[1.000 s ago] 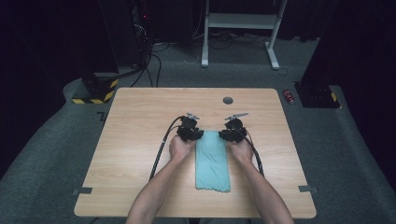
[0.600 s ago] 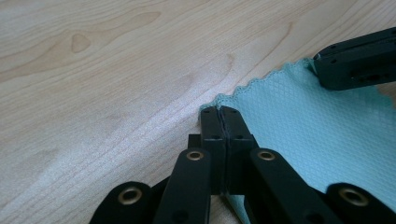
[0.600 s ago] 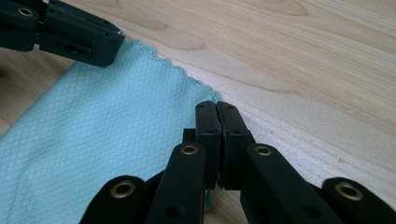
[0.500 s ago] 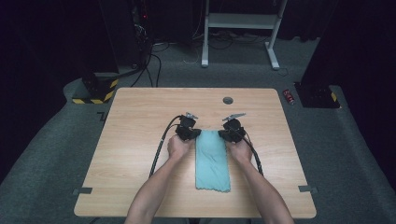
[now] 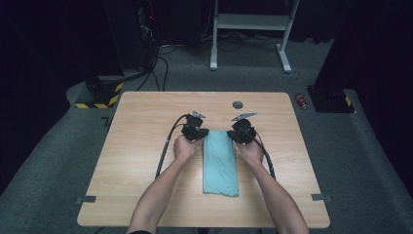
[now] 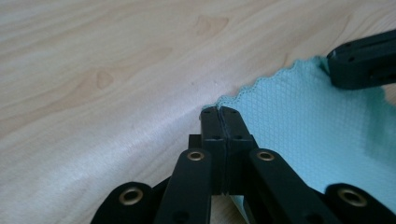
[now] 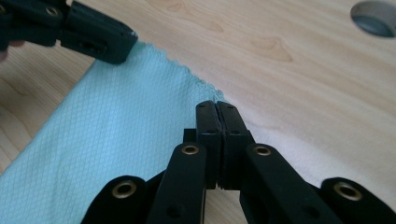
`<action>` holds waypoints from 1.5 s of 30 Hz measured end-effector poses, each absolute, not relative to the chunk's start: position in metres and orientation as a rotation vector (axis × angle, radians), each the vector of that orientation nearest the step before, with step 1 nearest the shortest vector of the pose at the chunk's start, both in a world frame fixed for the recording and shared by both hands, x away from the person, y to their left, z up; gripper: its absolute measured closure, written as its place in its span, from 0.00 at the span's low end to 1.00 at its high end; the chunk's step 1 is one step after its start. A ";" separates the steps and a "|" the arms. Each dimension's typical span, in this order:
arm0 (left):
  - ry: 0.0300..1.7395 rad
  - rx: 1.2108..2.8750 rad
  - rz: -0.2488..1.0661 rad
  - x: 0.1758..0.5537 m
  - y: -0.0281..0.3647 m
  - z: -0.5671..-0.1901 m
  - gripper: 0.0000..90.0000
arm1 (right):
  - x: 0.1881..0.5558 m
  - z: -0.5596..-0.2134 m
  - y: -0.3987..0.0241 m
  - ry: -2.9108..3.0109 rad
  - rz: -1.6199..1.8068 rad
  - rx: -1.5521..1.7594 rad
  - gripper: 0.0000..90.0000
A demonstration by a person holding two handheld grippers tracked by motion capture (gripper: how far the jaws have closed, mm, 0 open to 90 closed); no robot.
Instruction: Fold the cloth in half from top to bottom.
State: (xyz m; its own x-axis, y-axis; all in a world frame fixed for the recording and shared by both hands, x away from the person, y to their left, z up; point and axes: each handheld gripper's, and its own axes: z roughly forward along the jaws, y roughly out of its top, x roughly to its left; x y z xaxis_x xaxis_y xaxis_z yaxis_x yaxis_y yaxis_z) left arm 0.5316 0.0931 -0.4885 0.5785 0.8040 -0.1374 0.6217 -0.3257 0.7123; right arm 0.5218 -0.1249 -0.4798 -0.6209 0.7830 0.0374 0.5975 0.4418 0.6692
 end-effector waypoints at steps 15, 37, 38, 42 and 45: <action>1.053 2.006 0.354 0.523 0.111 -0.446 1.00 | 0.520 -0.439 -0.117 2.383 1.019 1.073 0.99; 0.887 2.031 0.310 0.458 0.116 -0.438 1.00 | 0.469 -0.439 -0.134 2.480 1.123 0.905 0.99; 0.877 2.031 0.309 0.455 0.116 -0.439 1.00 | 0.467 -0.439 -0.136 2.486 1.122 0.901 0.99; 0.851 2.043 0.317 0.443 0.114 -0.441 1.00 | 0.457 -0.441 -0.139 2.489 1.130 0.881 0.99; 0.840 2.048 0.310 0.435 0.114 -0.444 1.00 | 0.448 -0.444 -0.139 2.489 1.133 0.864 0.99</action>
State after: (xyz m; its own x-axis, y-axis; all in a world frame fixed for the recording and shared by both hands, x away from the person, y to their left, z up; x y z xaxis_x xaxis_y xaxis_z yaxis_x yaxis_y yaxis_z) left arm 0.4353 0.1137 -0.4440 0.7405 0.6660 -0.0902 0.4473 -0.3882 0.8057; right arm 0.4484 -0.1388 -0.4438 -0.7850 0.6195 -0.0007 0.4063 0.5157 0.7543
